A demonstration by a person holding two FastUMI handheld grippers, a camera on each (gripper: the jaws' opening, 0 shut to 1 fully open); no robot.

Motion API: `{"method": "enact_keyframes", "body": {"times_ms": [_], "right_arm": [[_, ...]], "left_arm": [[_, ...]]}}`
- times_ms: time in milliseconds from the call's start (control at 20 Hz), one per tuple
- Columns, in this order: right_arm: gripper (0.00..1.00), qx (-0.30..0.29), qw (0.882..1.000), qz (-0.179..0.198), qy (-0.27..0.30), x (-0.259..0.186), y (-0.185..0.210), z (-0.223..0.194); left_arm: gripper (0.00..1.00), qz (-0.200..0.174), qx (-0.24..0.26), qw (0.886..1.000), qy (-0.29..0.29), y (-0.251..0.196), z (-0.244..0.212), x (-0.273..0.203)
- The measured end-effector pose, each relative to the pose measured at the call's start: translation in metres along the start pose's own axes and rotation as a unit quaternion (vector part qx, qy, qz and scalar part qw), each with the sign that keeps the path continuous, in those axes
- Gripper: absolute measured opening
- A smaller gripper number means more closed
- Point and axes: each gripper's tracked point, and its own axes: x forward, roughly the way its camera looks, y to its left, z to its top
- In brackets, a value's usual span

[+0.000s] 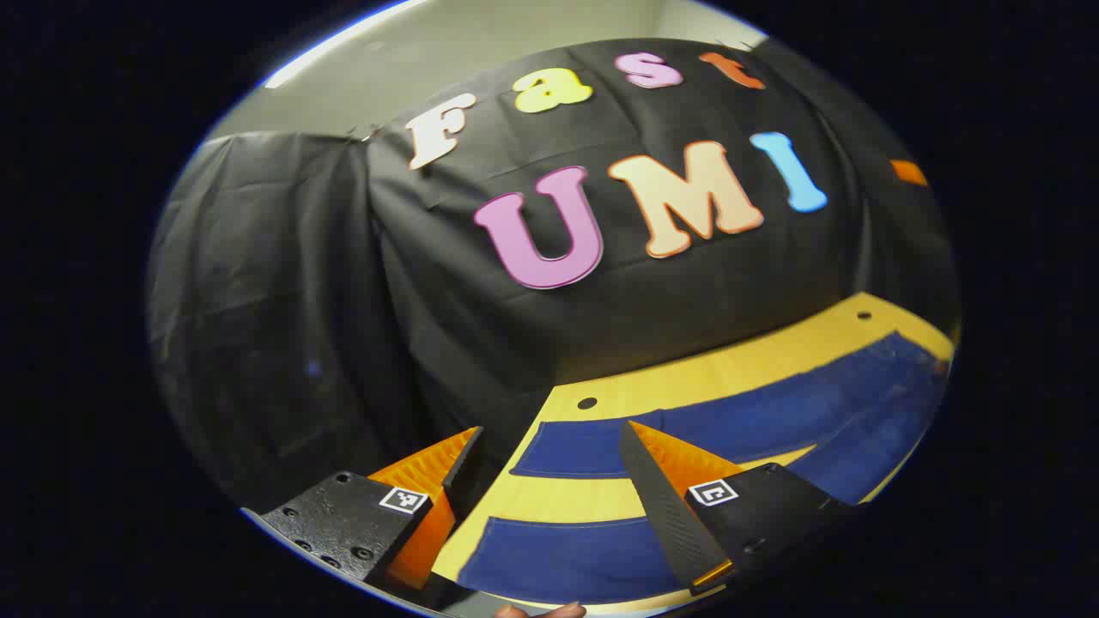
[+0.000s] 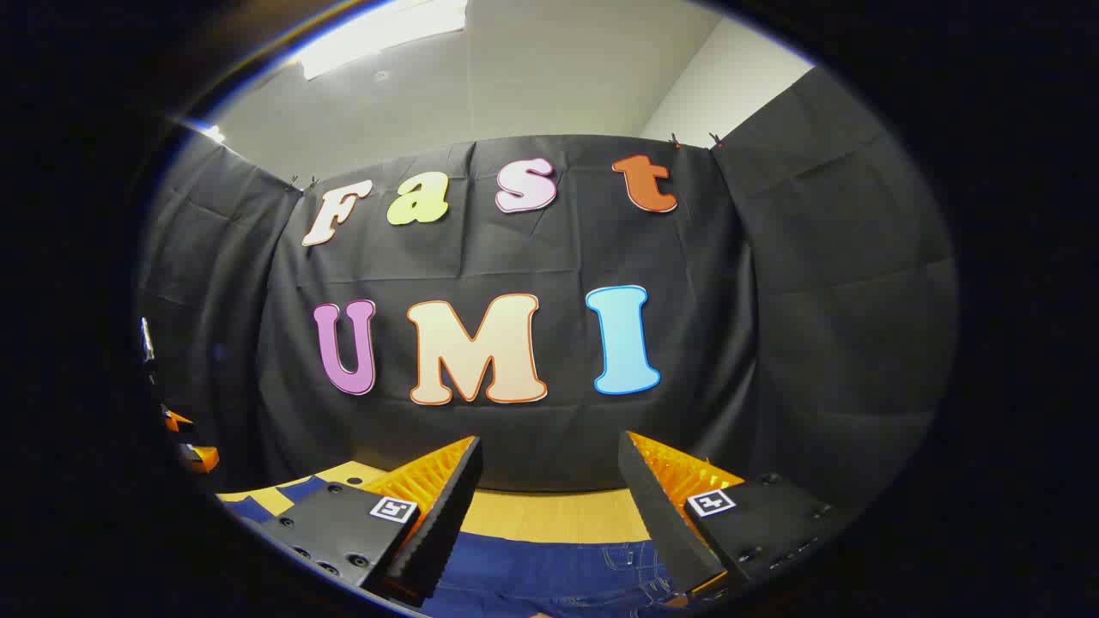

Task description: Grasp the waist and the cuffs of the jeans and fold them to make the two legs overlap; first hold the waist and fold one-third of the jeans toward the cuffs, then hold the cuffs and fold the remaining one-third in the same direction to finish folding.

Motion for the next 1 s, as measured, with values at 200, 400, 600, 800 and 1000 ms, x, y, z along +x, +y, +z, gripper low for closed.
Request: {"method": "enact_keyframes", "body": {"times_ms": [200, 400, 600, 800, 1000], "right_arm": [[0.98, -0.01, 1.0, -0.001, -0.018, -0.01, -0.009, 0.014], [0.95, -0.024, 1.0, -0.002, -0.016, -0.019, -0.017, 0.012], [0.98, -0.036, 0.999, -0.002, -0.003, -0.022, -0.022, -0.001], [0.98, -0.041, 0.999, 0.01, 0.016, -0.018, -0.014, -0.021], [0.98, -0.056, 0.998, 0.025, 0.028, -0.015, -0.003, -0.038]], "left_arm": [[0.94, -0.002, -0.026, 0.999, -0.026, -0.017, 0.019, 0.001], [0.94, -0.014, 0.036, 0.999, -0.015, -0.021, -0.002, -0.003], [0.94, -0.037, 0.235, 0.971, 0.021, -0.006, -0.045, -0.008], [0.94, -0.081, 0.339, 0.933, 0.089, -0.005, -0.103, -0.009], [0.94, -0.138, 0.442, 0.873, 0.153, -0.006, -0.176, -0.03]]}}
